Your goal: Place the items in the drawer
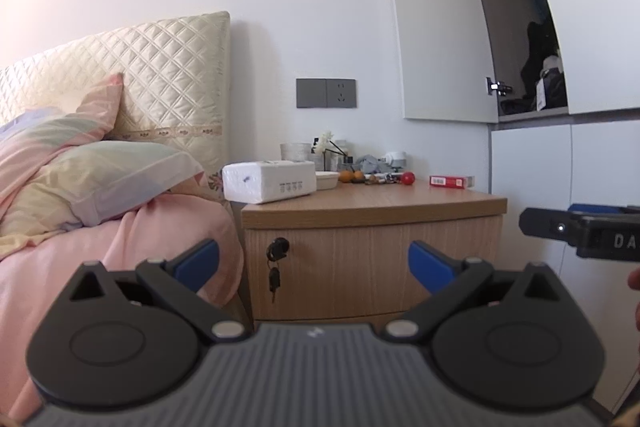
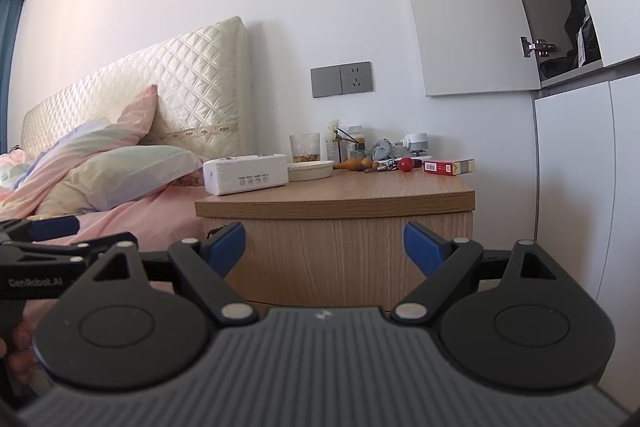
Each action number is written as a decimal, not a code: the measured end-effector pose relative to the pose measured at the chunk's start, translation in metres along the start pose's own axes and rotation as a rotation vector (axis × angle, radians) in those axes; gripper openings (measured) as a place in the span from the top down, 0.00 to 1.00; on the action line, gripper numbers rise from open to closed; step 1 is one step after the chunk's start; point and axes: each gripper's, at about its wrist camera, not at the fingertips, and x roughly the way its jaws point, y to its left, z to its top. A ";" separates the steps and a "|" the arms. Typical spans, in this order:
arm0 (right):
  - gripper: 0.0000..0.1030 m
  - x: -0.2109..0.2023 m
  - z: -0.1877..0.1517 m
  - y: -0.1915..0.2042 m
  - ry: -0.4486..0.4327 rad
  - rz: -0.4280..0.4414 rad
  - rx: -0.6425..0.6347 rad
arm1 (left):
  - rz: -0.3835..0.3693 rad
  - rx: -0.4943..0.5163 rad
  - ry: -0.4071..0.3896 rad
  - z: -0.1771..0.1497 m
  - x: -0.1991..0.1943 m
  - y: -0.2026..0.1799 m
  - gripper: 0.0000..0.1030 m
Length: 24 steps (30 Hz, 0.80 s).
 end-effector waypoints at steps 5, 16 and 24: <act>0.15 0.000 0.000 -0.001 0.003 -0.001 0.000 | 0.010 -0.002 -0.010 0.001 -0.001 0.000 0.01; 0.15 0.000 -0.001 -0.001 0.000 -0.019 -0.005 | 0.026 0.002 -0.002 0.001 0.001 0.001 0.01; 0.15 0.001 -0.004 0.001 0.011 -0.015 -0.015 | 0.035 0.003 0.011 0.000 0.003 0.002 0.00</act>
